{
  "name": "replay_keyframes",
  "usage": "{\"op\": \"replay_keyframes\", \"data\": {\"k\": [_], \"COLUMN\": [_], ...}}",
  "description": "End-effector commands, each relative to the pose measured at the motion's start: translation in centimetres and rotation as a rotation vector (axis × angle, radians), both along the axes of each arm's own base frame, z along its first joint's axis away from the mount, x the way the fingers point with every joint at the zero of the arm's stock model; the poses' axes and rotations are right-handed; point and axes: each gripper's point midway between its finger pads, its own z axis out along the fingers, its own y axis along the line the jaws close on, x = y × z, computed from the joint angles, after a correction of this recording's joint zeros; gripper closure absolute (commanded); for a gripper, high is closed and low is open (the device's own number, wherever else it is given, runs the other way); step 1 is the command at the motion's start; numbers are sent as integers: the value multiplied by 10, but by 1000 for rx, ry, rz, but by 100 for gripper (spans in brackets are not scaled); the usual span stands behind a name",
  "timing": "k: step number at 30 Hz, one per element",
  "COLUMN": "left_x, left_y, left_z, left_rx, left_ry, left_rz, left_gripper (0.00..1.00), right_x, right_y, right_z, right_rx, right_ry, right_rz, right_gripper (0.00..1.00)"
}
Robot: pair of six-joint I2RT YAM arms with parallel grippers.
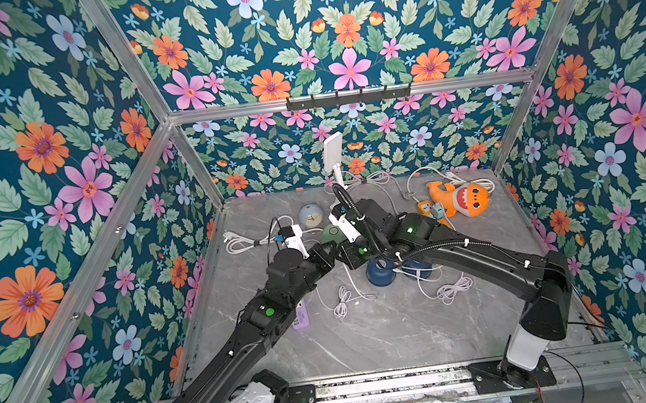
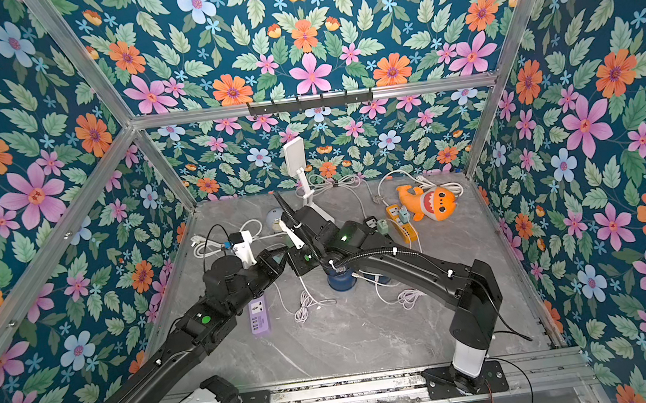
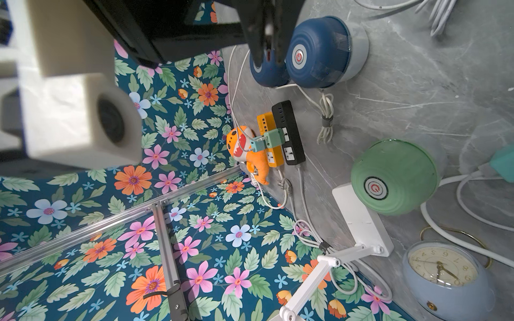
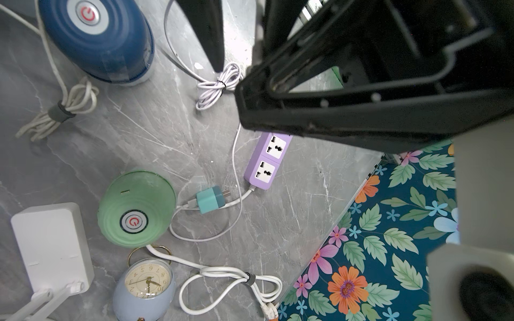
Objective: Charge the cordless meat grinders
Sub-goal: Pick up the charging cable from the center of the board.
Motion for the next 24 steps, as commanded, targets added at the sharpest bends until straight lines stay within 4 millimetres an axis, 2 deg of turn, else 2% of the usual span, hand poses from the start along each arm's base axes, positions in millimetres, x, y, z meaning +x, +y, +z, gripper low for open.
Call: {"op": "replay_keyframes", "data": {"k": [1,18,24], "left_x": [-2,-10,-12], "left_y": [-3,-11,-15], "left_z": [5,4,2], "left_rx": [-16,-115,-121], "left_ry": [-10,30,40], "left_rz": [-18,-65,-82], "left_gripper": [100,100,100], "right_x": [4,11,11], "right_y": [2,6,4], "right_z": [7,23,20], "right_rx": [16,83,65], "right_ry": [-23,-143,-173], "right_rz": [-6,9,33], "right_gripper": [73,80,86]}}
